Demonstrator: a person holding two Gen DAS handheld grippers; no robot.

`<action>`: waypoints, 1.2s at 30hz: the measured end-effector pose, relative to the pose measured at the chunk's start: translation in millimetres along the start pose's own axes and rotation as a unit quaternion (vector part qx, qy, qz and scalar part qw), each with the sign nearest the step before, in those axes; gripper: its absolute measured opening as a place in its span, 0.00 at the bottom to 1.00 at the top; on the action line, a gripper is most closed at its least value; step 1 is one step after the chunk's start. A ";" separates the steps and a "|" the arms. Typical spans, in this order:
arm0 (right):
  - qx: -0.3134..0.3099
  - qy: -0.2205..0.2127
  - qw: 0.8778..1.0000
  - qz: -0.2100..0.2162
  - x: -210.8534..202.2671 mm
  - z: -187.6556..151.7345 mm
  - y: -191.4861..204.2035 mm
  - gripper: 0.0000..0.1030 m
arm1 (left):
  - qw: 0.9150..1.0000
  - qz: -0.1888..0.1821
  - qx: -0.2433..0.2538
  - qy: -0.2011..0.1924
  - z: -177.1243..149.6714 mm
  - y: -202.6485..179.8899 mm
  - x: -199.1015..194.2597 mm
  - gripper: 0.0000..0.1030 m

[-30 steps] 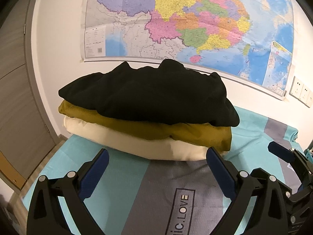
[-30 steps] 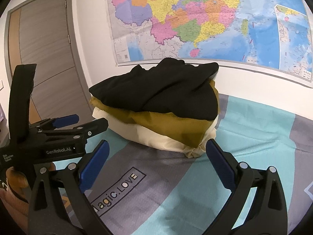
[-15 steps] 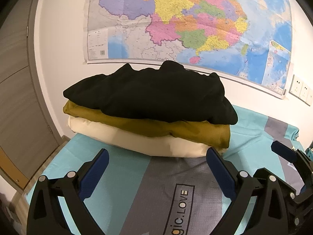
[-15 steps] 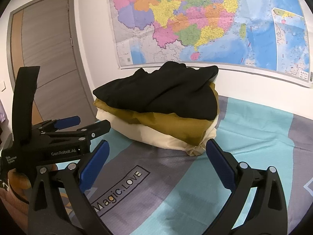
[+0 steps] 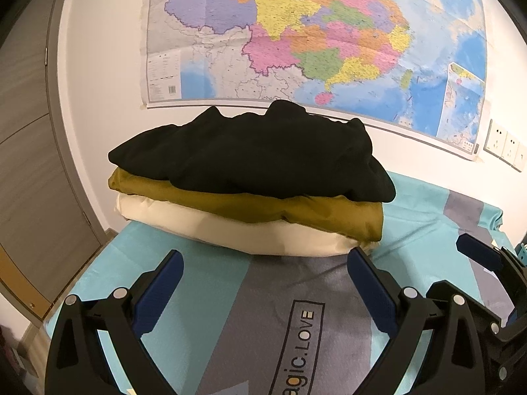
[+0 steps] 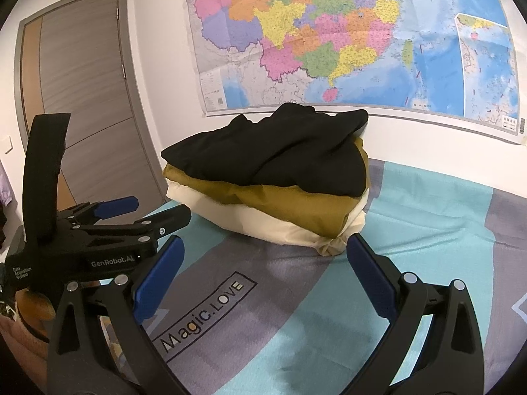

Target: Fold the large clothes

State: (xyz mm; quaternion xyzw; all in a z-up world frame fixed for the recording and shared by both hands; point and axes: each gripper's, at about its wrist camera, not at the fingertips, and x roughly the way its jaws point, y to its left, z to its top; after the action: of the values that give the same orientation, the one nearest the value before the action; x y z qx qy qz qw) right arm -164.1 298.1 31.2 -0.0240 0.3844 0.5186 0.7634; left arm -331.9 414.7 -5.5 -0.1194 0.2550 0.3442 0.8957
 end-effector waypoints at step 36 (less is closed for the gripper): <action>0.005 0.005 1.000 0.004 -5.6 -8.4 3.1 0.95 | 1.000 0.005 -0.003 0.008 -10.8 4.6 0.3 0.93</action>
State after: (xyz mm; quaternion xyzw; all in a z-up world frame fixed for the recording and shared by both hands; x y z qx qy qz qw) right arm -172.2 291.5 29.8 -0.0210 0.3910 0.5195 0.7595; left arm -338.8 414.1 -15.0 -0.1237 0.2619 0.3487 0.8913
